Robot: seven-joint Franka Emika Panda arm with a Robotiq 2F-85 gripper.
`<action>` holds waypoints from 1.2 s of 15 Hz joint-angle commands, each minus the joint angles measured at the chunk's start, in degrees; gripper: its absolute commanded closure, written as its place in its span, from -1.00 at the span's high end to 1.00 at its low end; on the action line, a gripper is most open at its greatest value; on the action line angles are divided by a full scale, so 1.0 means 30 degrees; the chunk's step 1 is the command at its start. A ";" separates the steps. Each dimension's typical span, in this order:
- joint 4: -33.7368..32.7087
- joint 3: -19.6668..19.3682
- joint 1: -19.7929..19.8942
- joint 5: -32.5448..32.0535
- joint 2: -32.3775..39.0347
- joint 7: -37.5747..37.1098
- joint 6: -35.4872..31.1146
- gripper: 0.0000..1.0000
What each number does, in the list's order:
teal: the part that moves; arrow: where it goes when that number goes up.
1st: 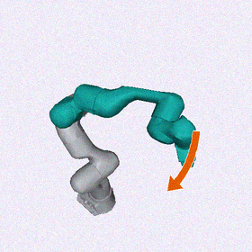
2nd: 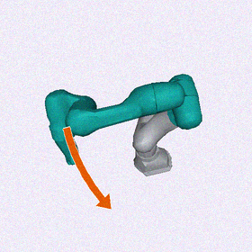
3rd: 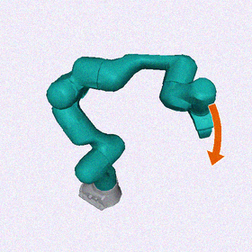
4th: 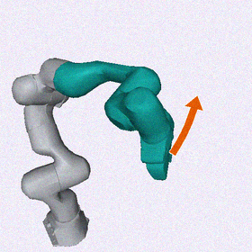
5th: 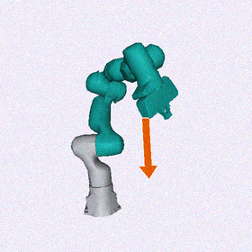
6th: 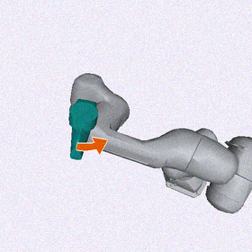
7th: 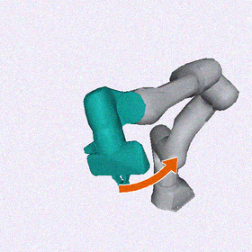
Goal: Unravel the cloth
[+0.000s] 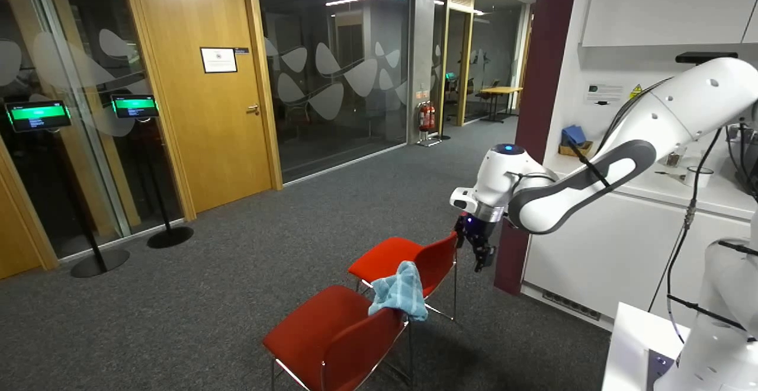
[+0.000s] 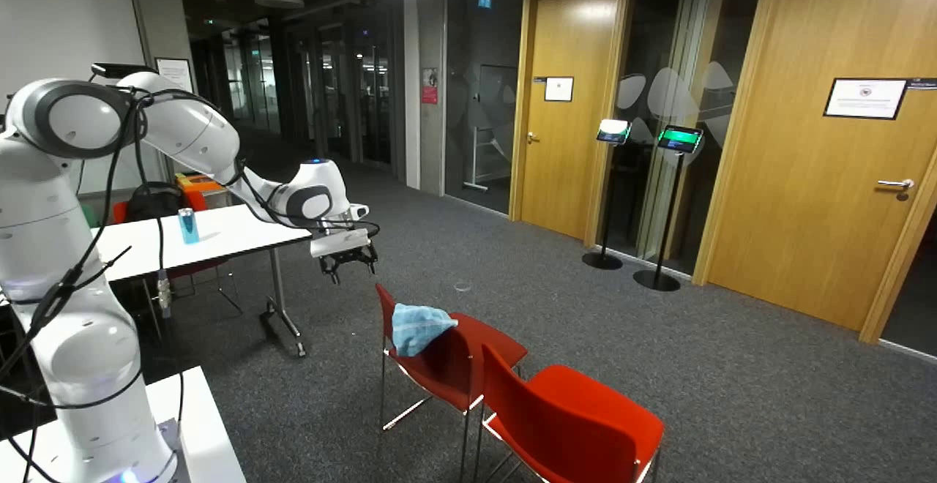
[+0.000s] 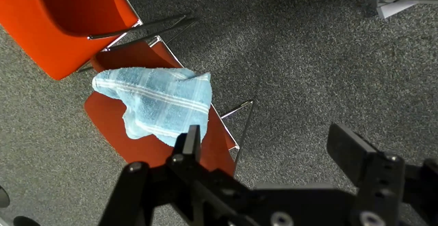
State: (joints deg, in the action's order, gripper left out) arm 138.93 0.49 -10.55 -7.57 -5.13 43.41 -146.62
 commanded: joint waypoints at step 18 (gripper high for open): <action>-0.5369 0.2027 0.0712 -0.0677 0.5321 -0.1075 -0.0779 1.00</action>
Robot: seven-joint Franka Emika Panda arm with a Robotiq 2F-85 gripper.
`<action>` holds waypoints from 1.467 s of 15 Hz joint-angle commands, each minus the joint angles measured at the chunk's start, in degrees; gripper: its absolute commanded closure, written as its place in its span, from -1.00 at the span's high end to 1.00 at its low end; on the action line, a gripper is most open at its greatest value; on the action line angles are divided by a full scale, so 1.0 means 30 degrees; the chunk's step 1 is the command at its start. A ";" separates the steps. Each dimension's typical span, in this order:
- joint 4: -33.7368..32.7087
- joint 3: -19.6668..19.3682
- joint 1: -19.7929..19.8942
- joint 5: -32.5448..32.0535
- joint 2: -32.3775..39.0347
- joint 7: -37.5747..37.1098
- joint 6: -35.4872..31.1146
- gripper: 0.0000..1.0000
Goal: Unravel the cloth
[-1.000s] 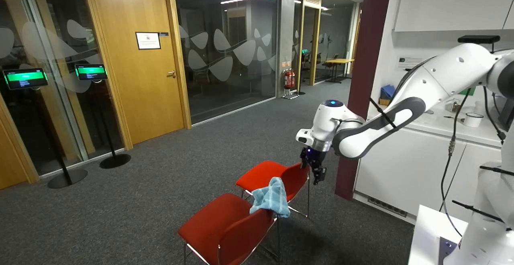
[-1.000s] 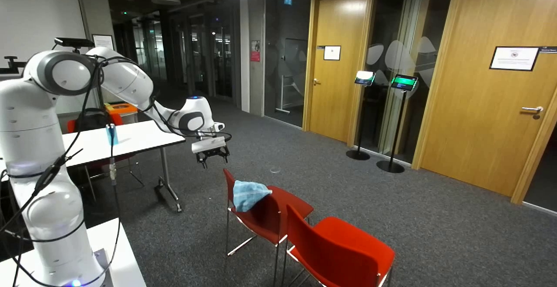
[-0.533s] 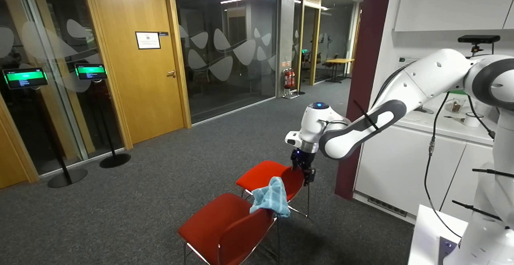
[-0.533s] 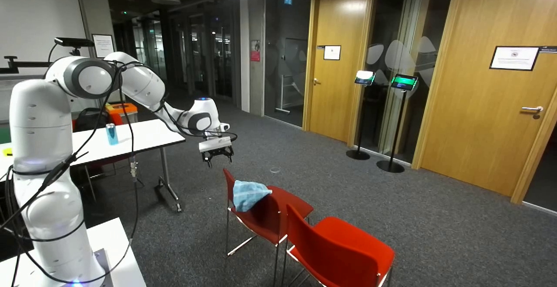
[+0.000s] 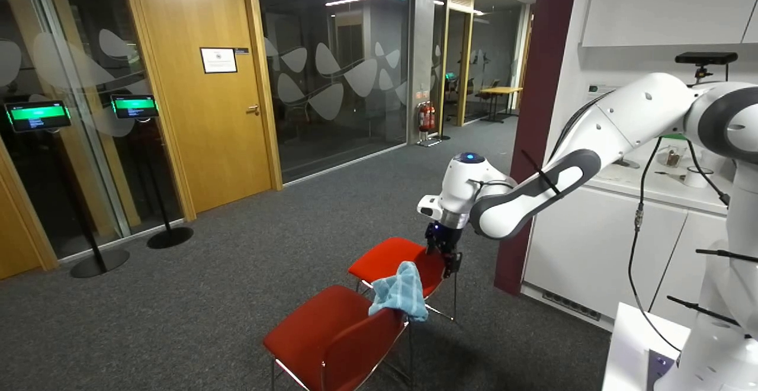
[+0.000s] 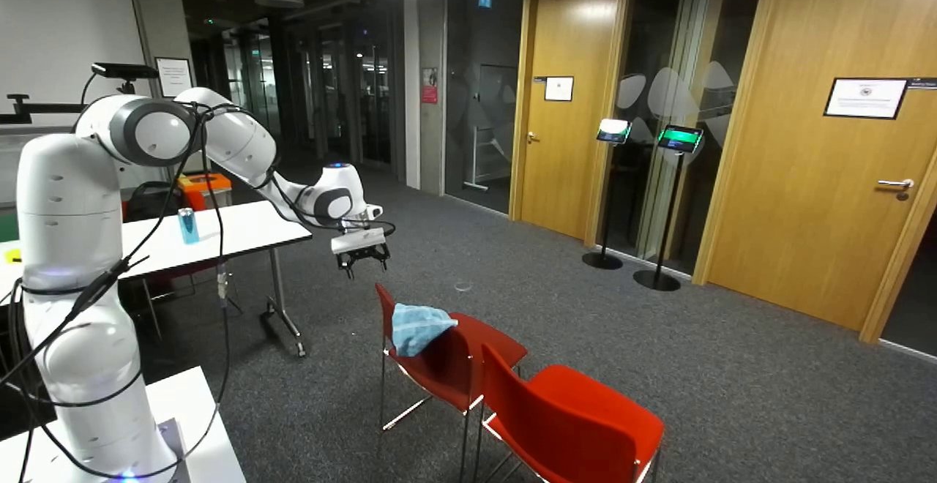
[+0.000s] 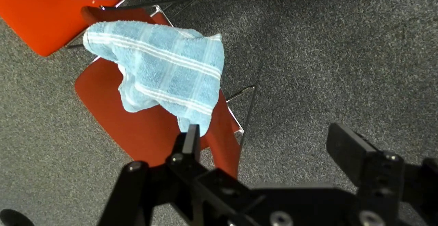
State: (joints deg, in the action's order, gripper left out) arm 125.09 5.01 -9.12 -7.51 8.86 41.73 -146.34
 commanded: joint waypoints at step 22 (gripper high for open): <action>-1.1183 0.1052 0.1133 -0.2921 0.8663 0.3336 0.5153 1.00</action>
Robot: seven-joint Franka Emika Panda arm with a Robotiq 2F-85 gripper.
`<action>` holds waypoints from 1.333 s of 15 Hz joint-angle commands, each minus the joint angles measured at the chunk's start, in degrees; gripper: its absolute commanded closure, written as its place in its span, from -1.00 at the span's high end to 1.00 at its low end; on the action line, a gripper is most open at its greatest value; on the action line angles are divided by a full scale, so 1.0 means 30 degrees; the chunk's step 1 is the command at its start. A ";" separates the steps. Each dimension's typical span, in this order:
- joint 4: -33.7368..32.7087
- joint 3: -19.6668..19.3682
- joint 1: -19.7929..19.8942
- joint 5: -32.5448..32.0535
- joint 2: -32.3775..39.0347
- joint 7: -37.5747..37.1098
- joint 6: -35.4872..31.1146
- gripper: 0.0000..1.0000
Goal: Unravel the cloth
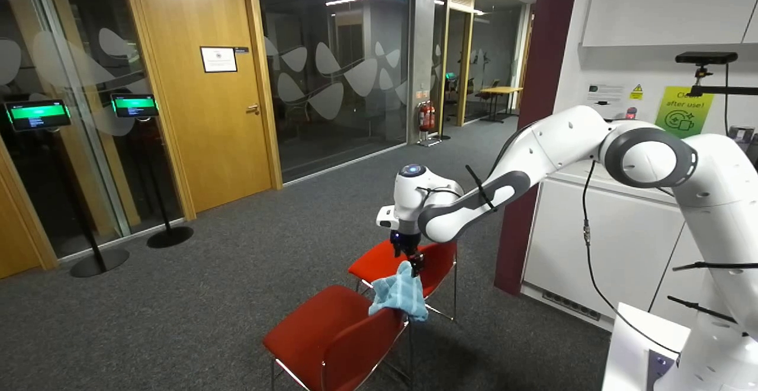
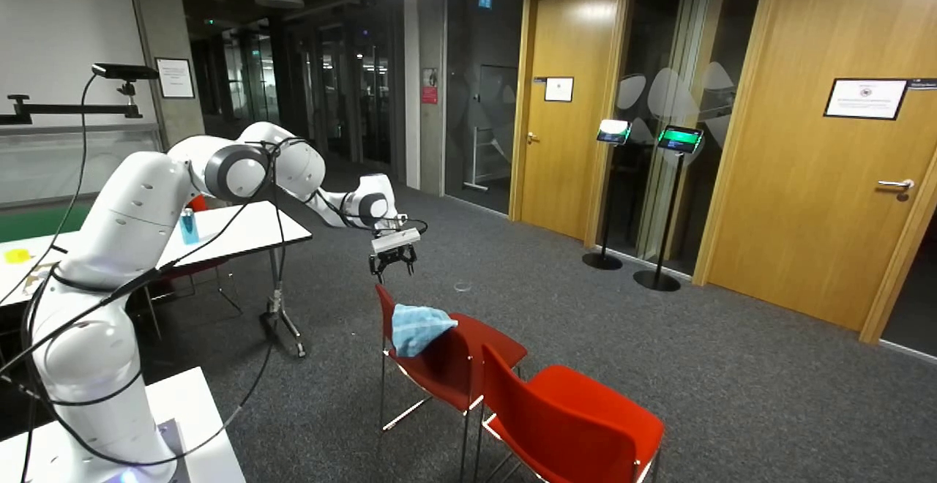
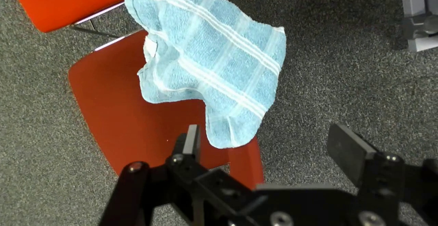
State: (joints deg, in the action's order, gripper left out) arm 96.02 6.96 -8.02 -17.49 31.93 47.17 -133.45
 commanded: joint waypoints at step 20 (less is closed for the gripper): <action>-0.6870 0.1567 0.3119 0.4743 0.5256 0.3905 0.3787 1.00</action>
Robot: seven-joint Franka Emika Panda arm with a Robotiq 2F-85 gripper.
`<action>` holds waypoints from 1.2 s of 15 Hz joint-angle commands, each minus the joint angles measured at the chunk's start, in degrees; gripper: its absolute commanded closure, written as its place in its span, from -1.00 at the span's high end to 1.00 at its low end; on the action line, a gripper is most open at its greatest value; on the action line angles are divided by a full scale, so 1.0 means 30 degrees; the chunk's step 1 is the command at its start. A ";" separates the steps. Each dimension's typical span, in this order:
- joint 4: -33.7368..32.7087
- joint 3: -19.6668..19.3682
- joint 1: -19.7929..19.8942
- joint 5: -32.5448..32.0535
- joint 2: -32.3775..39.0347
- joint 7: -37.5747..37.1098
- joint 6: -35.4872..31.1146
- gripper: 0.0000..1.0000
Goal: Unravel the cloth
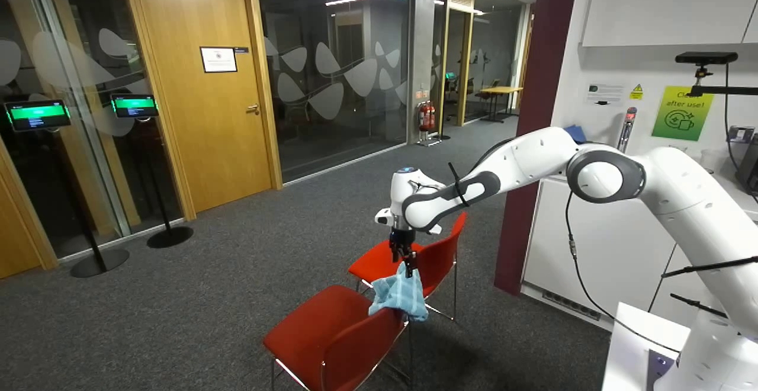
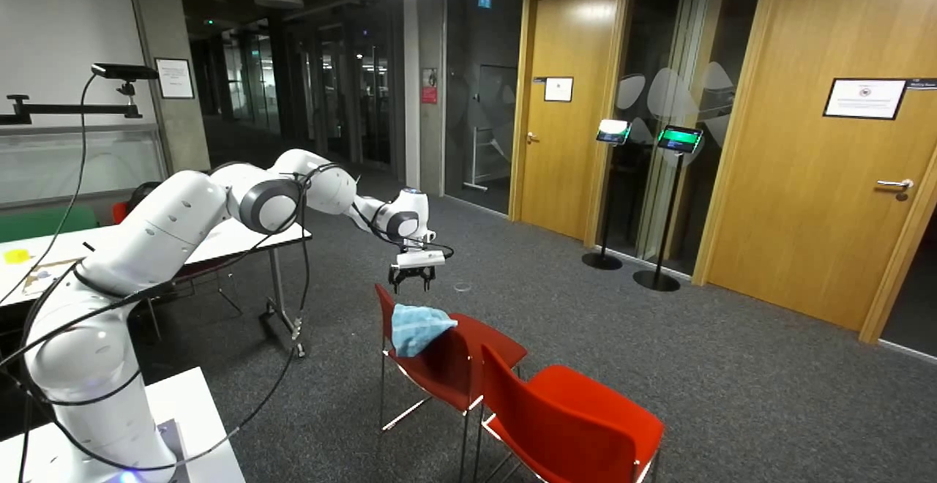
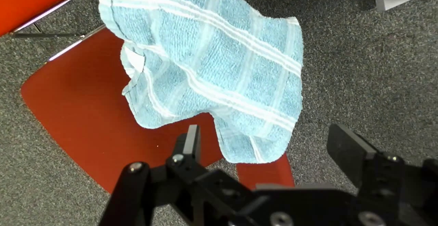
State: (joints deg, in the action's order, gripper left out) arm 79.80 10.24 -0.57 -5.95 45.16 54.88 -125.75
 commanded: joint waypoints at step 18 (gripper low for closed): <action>-0.6806 0.0159 0.0229 0.1508 0.4951 0.0579 0.4673 0.93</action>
State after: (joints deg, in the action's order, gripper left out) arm 64.26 10.52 0.36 -2.65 57.72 55.83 -115.40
